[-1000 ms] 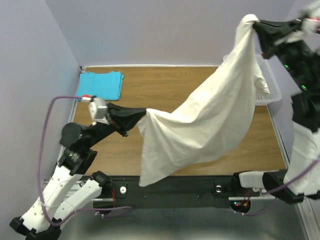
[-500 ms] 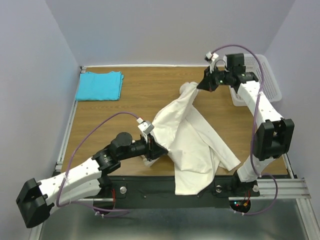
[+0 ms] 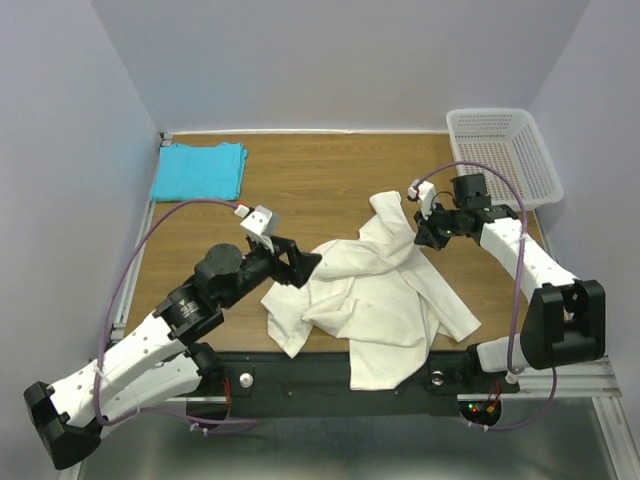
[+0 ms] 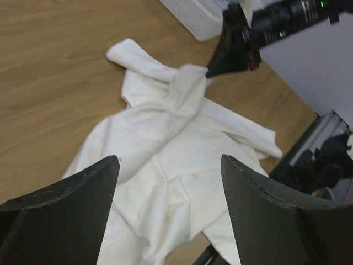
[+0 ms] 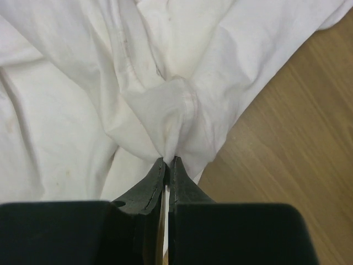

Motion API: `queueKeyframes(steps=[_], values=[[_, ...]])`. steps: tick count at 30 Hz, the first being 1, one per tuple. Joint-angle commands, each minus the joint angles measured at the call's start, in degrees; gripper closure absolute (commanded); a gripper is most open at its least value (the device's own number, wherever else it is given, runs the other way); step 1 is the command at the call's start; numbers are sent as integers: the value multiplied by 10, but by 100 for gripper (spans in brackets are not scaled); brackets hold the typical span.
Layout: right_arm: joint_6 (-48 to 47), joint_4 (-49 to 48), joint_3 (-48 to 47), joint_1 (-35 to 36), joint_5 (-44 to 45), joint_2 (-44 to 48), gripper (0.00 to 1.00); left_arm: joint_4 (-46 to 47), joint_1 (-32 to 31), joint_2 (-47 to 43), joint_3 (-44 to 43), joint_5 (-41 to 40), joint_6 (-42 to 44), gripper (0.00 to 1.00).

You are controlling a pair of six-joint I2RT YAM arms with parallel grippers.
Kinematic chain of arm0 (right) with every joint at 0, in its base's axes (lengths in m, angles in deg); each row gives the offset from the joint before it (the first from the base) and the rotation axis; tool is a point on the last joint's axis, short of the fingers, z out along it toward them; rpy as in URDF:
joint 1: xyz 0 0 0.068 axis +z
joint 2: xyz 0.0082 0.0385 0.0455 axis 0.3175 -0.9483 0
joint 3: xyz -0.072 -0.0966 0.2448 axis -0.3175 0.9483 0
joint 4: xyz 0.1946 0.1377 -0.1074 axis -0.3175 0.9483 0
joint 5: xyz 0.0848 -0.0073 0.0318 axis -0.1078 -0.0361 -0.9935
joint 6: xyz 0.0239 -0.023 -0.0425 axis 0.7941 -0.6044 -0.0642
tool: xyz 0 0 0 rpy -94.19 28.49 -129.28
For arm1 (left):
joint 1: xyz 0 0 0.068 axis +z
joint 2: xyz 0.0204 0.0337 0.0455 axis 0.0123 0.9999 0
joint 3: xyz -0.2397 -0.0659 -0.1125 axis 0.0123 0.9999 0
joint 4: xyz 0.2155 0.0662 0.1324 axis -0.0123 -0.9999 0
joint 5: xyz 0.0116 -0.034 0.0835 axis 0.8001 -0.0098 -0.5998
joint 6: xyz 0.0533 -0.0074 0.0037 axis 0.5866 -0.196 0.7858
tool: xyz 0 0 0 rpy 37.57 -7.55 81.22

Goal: Fold and stack the t-shirts

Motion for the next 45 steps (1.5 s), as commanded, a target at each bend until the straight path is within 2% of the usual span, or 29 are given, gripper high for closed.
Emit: queueKeyframes(steps=[1, 5, 8, 12, 15, 22, 27, 28, 30, 31, 32, 34, 38, 39, 42, 45], values=[[-46, -4, 21, 3, -1, -5, 99, 19, 74, 88, -24, 42, 25, 14], [-65, 6, 43, 7, 24, -2, 99, 84, 117, 177, -48, 125, 45, 14], [-75, 12, 71, 6, 38, 5, 99, 97, 125, 312, -124, 207, 109, 14], [-75, 12, 89, 7, 51, 13, 99, 93, 125, 426, -203, 273, 178, 15], [-60, 10, 85, 7, 46, 12, 99, 78, 125, 489, -248, 299, 244, 16], [-37, 8, 68, 6, 19, 4, 99, -1, 116, 616, -347, 343, 293, 22], [-18, 6, 51, 6, 17, -7, 99, -46, 87, 672, -380, 316, 308, 34], [-15, 5, 49, 6, 17, -8, 99, -50, 85, 678, -382, 311, 308, 39], [-4, 5, 41, 6, 18, -8, 99, -61, 81, 683, -386, 300, 308, 66], [-1, 4, 39, 6, 18, -7, 99, -64, 81, 681, -384, 294, 309, 66], [1, 4, 36, 5, 18, -7, 99, -62, 81, 673, -377, 286, 309, 80], [9, 4, 27, 5, 17, -6, 99, -58, 81, 658, -370, 255, 306, 100], [23, 4, 0, 5, 6, -5, 99, -32, 81, 583, -340, 187, 277, 100], [31, 5, -6, 5, -2, -4, 99, -27, 80, 535, -318, 178, 269, 100], [35, 8, -13, 6, -54, 12, 99, -24, 74, 447, -266, 188, 240, 100], [-13, 28, 9, 7, -81, 36, 99, -31, 53, 390, -200, 260, 192, 100]])
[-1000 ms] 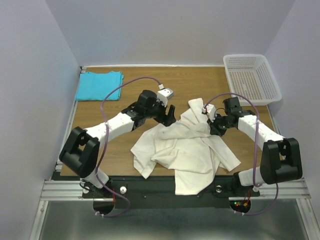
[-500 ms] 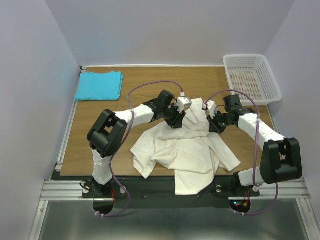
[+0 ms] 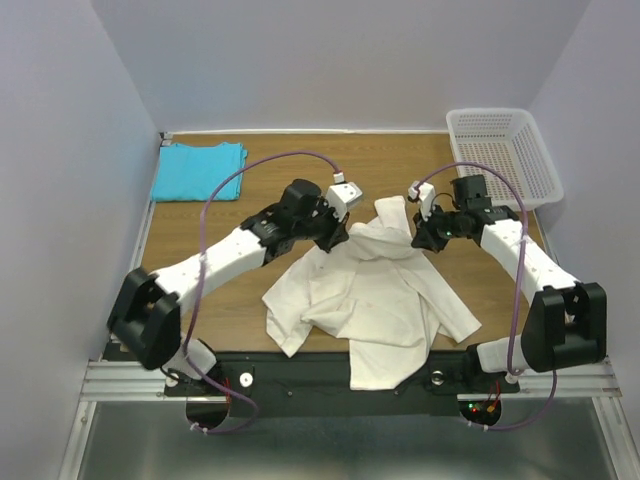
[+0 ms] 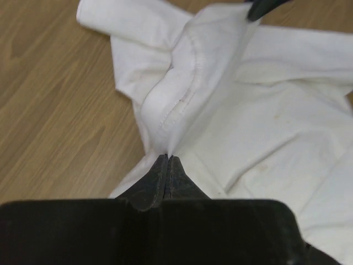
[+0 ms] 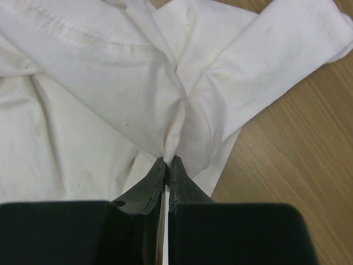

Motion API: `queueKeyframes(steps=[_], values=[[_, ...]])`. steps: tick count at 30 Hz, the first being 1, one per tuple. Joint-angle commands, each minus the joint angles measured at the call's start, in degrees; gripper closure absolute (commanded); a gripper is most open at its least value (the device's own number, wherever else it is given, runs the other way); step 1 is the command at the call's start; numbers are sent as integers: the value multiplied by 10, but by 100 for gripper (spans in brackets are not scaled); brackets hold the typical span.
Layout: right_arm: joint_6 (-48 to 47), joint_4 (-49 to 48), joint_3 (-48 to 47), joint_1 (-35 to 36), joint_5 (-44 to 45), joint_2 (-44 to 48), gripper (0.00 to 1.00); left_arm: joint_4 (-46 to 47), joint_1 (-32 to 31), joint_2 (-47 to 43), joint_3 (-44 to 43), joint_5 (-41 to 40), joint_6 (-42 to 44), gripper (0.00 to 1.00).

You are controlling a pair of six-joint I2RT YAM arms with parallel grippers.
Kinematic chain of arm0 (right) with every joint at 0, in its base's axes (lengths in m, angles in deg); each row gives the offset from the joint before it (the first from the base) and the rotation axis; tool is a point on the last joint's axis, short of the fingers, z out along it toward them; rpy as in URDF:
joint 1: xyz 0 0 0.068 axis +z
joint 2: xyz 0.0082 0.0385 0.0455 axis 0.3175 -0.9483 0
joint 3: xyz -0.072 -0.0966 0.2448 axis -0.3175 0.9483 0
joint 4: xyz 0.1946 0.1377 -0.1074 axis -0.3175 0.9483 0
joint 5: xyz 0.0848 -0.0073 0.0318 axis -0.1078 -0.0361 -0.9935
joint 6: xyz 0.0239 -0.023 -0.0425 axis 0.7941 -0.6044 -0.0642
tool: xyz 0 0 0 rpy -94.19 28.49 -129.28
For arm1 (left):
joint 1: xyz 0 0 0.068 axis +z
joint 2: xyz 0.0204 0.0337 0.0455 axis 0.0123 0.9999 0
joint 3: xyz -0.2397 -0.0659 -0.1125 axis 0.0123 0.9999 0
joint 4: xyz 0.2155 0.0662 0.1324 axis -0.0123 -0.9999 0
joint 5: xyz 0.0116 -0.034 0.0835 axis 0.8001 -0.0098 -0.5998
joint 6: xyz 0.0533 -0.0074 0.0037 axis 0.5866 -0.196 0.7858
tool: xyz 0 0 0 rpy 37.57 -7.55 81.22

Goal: Fold and stack the t-shirts

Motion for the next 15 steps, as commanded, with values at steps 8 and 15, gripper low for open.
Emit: queueKeyframes(steps=[8, 15], values=[[-148, 103, 53, 2, -34, 64, 98, 28, -143, -81, 176, 113, -187, 95], [-215, 165, 57, 3, 7, 61, 75, -30, -177, -96, 151, 76, -197, 49]])
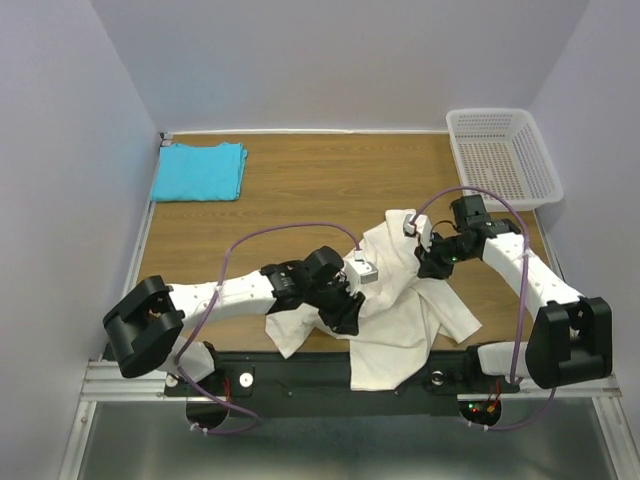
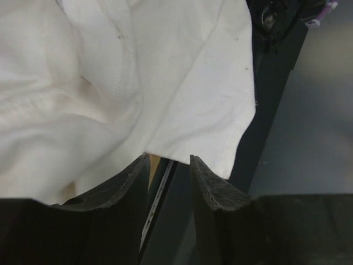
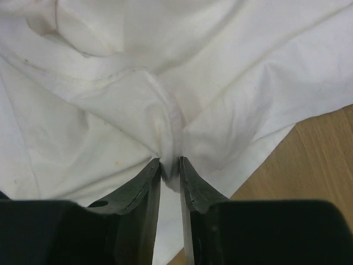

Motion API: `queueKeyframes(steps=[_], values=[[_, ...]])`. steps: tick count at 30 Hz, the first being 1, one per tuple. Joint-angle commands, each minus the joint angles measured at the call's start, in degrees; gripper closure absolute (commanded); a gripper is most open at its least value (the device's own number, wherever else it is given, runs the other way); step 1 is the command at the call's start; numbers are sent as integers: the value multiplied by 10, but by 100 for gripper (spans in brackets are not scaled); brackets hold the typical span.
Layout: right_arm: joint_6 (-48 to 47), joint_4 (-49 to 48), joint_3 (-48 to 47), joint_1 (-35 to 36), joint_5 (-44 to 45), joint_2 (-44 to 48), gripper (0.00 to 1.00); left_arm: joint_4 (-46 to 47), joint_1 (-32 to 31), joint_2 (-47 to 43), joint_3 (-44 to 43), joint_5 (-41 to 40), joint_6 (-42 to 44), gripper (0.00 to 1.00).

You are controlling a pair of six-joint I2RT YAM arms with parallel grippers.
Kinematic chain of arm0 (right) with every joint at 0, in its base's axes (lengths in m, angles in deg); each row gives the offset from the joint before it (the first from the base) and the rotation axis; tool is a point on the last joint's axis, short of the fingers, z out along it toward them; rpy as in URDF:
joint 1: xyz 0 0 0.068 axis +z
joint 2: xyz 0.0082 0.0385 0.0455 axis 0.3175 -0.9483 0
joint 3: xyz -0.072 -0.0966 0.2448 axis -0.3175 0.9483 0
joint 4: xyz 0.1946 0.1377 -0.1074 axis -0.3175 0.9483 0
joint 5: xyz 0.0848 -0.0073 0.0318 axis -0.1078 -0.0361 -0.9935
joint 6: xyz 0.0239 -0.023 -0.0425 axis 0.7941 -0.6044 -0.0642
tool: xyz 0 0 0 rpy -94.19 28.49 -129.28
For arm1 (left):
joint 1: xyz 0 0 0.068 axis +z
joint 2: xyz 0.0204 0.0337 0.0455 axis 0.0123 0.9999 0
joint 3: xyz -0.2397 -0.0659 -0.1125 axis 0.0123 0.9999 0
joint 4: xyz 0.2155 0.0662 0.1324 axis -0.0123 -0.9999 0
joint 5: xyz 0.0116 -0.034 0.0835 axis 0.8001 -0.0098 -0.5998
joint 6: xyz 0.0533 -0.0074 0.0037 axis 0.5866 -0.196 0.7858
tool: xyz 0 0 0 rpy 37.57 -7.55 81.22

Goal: Fold and stack the t-shirts

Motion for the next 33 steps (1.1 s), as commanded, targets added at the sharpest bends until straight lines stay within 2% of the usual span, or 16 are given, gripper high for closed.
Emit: queueKeyframes(steps=[1, 3, 7, 9, 12, 16, 21, 25, 28, 31, 33], values=[[-57, 42, -2, -1, 32, 14, 73, -33, -9, -53, -39, -38, -13, 49], [-59, 43, 8, -1, 45, 38, 64, -58, -9, -93, -52, -108, 7, 43], [-67, 49, 26, -1, 38, 76, 44, -59, -9, -143, -46, -190, 43, 30], [-67, 50, 29, -1, 33, 84, 39, -51, -8, -138, -42, -191, 62, 29], [-62, 48, 25, -1, 1, 81, 37, -16, -8, -93, -45, -169, 66, 29], [-64, 51, 6, 1, -89, 37, 32, 31, -9, -24, -67, -117, 58, 29], [-44, 38, -23, -1, -76, -16, 30, 64, -13, 37, -95, -109, 59, 29], [22, -1, -32, -8, -43, -8, 30, 75, -16, 65, -114, -112, 64, 29], [34, -7, -39, -23, -35, -2, 30, 80, -16, 85, -130, -117, 72, 29], [27, -6, -28, -26, -60, 5, 30, 82, -16, 107, -145, -105, 79, 29], [2, 3, -24, -25, -114, -4, 29, 82, -16, 112, -147, -105, 86, 29]])
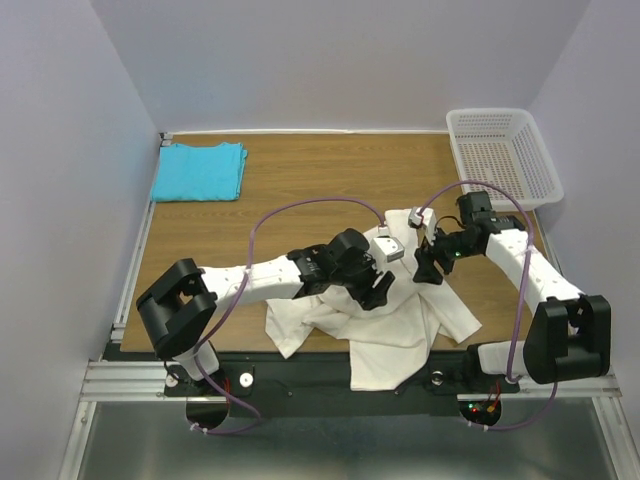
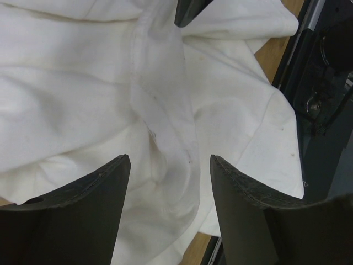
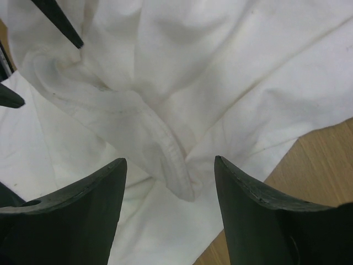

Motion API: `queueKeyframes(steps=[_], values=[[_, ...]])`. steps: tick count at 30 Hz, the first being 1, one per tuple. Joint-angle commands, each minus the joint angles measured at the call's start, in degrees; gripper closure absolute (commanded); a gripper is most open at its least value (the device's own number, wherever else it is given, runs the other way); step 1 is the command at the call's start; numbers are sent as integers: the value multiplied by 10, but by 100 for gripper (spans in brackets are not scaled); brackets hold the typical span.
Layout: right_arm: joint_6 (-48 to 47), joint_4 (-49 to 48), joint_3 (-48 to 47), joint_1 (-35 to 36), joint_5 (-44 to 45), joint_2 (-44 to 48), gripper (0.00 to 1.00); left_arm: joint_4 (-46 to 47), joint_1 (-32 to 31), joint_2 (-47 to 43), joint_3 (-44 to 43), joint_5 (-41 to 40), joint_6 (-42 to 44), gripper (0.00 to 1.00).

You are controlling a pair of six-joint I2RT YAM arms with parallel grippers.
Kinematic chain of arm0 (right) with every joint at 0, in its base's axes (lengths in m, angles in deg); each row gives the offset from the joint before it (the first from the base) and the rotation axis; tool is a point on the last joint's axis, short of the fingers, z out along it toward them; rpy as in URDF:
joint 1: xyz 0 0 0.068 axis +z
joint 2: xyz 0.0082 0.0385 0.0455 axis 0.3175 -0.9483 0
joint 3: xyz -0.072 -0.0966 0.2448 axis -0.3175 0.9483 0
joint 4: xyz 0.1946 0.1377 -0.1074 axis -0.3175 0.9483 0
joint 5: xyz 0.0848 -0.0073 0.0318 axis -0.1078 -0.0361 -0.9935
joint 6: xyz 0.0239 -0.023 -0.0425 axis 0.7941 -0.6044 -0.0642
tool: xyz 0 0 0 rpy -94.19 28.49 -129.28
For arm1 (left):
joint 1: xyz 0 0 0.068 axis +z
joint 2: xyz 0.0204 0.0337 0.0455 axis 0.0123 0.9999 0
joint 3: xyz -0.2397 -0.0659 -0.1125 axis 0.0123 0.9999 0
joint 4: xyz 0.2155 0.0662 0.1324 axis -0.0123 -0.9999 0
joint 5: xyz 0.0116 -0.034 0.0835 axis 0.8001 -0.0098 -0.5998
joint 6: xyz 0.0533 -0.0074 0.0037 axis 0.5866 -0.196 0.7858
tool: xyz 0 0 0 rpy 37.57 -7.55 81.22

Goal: Fold and stack the t-shirts

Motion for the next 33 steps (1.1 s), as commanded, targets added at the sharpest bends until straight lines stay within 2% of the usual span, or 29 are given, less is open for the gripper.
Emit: queueKeyframes(steps=[1, 8, 14, 16, 17, 19, 21, 22, 23, 25, 29, 30, 33], values=[[-22, -4, -7, -2, -83, 8, 29, 20, -3, 10, -21, 10, 22, 29], [-87, 54, -60, 7, -91, -119, 30, 20, -5, -12, 30, 14, 14, 29], [-92, 51, -64, 7, -72, -144, 32, 18, -10, -7, 50, 9, 5, 29], [-93, 52, -57, 11, -70, -145, 36, 11, -13, 3, 47, 7, 6, 29], [-93, 50, -55, 13, -68, -145, 37, 6, -15, 6, 46, 6, 7, 32], [-91, 52, -49, 19, -64, -148, 48, 4, -16, 11, 42, -5, 6, 46], [-88, 54, -48, 22, -64, -150, 63, -5, -16, 12, 34, -19, 5, 69], [-87, 58, -49, 22, -66, -150, 77, -9, -16, 13, 24, -36, 5, 79], [-88, 66, -58, 22, -66, -150, 83, -15, -15, 12, 19, -47, 6, 96], [-67, 68, -76, 22, -60, -145, 99, -20, -15, 8, 1, -91, 8, 100], [0, 59, -175, 16, -21, -121, 99, -47, 9, -7, -56, -159, 26, 100], [15, 51, -233, 10, -5, -114, 99, -55, 25, -18, -81, -190, 34, 100], [71, 25, -314, -1, 33, -112, 99, -54, 56, -33, -116, -219, 51, 100]])
